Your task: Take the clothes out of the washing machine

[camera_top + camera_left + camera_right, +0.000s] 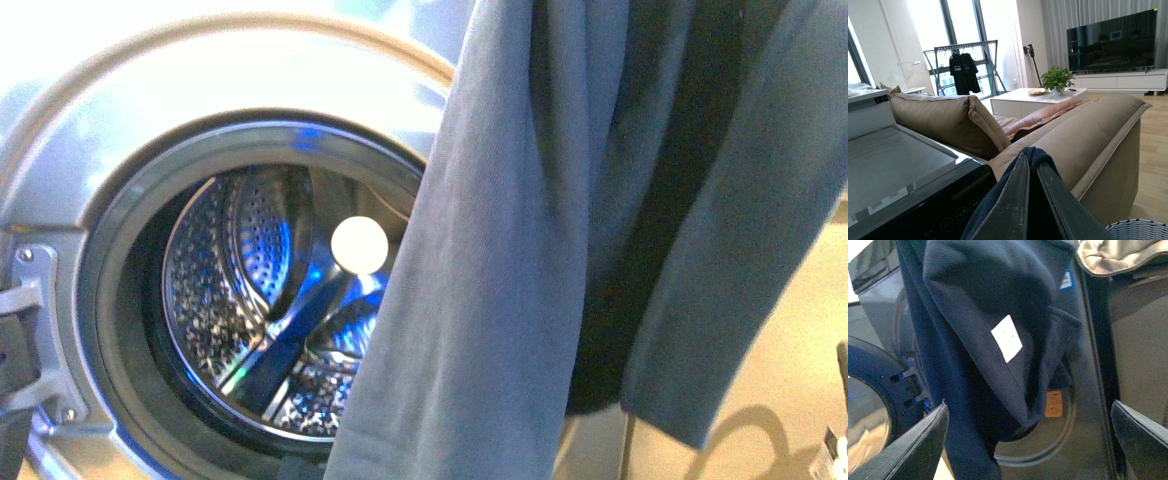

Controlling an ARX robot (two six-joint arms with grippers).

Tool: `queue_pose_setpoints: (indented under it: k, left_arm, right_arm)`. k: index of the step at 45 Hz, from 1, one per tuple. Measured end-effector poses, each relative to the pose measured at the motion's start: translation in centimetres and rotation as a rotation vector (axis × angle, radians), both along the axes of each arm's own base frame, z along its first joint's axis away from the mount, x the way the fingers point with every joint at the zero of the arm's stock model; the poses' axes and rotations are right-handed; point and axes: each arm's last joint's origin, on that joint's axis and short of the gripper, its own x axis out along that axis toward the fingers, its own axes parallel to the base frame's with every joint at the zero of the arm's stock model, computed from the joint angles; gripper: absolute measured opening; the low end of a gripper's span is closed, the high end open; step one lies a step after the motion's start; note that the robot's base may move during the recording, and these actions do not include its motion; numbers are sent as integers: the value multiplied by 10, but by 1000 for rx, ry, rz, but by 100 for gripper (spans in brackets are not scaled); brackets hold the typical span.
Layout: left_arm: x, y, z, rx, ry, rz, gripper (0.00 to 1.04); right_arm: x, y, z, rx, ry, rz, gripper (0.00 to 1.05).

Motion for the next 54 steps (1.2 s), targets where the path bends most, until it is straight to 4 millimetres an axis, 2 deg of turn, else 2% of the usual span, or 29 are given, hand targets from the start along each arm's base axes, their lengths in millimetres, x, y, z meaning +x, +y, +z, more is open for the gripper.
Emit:
queue_pose_setpoints:
  k: [13, 29, 45, 54]
  left_arm:
    - [0, 0, 0, 0, 0, 0, 5]
    - [0, 0, 0, 0, 0, 0, 5]
    - [0, 0, 0, 0, 0, 0, 5]
    - [0, 0, 0, 0, 0, 0, 5]
  right_arm:
    - [42, 26, 20, -39, -43, 95, 97]
    - [82, 46, 17, -72, -38, 150, 97]
    - [91, 79, 14, -38, -43, 285, 97]
    - [98, 95, 12, -21, -35, 299, 97]
